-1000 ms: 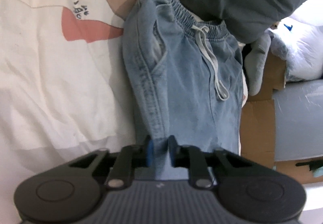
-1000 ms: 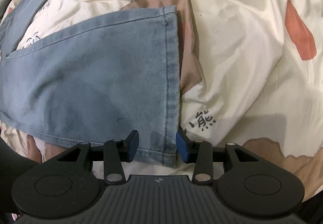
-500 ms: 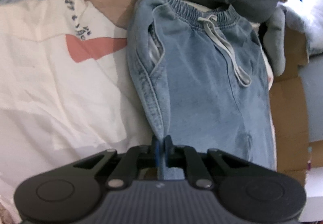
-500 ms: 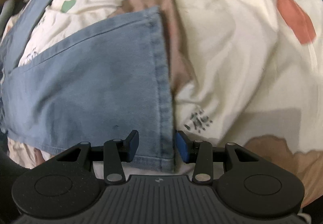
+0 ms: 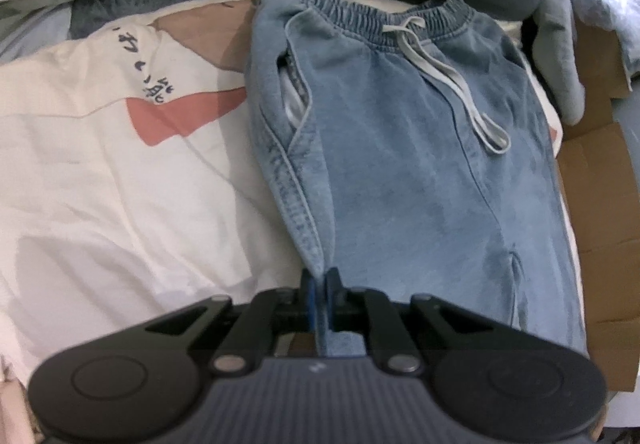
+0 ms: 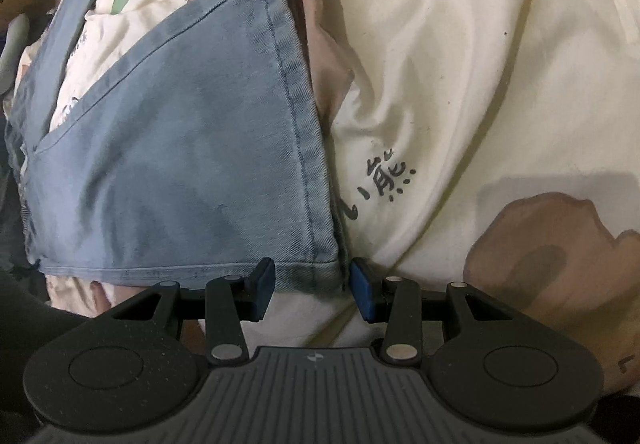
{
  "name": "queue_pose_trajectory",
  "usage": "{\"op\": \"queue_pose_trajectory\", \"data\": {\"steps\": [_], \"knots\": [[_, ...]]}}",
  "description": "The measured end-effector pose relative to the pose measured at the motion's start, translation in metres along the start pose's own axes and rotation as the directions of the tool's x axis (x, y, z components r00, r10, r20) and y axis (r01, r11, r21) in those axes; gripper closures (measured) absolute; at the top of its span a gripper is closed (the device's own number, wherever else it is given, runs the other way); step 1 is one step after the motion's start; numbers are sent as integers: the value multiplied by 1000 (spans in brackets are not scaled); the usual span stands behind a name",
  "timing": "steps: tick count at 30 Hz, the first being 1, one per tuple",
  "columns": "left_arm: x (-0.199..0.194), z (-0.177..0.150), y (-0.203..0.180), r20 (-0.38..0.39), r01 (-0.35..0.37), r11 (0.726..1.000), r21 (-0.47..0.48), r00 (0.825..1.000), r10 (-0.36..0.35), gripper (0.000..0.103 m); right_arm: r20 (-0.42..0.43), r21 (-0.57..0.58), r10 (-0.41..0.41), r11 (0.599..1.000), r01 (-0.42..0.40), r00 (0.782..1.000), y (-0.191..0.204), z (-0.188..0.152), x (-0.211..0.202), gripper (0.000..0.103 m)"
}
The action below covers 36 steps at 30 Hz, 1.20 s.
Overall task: Fold clothes
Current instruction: 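Pinch the jeans side seam with the left gripper while the right gripper grasps the leg hem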
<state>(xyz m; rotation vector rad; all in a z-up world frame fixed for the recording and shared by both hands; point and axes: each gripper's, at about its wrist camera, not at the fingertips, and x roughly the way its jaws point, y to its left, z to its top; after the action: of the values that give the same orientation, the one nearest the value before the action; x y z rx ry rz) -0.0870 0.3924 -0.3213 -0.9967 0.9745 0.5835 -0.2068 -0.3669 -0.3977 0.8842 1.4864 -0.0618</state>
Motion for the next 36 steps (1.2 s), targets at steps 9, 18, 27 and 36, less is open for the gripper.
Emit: {"op": "queue_pose_trajectory", "data": {"steps": [9,18,27,36], "knots": [[2,2,-10,-10,-36,999,21,999,36,98,36,113,221,968,-224,975,-10,-3,-18,55],[2,0,-10,-4,-55,998,10,998,55,98,28,128,218,967,-220,976,-11,-2,-6,55],[3,1,-10,-9,-60,998,10,998,60,98,42,112,269,956,-272,962,-2,10,-9,55],[5,-1,-8,-3,-61,998,-4,998,61,98,-4,109,150,983,-148,989,-2,11,17,79]]}}
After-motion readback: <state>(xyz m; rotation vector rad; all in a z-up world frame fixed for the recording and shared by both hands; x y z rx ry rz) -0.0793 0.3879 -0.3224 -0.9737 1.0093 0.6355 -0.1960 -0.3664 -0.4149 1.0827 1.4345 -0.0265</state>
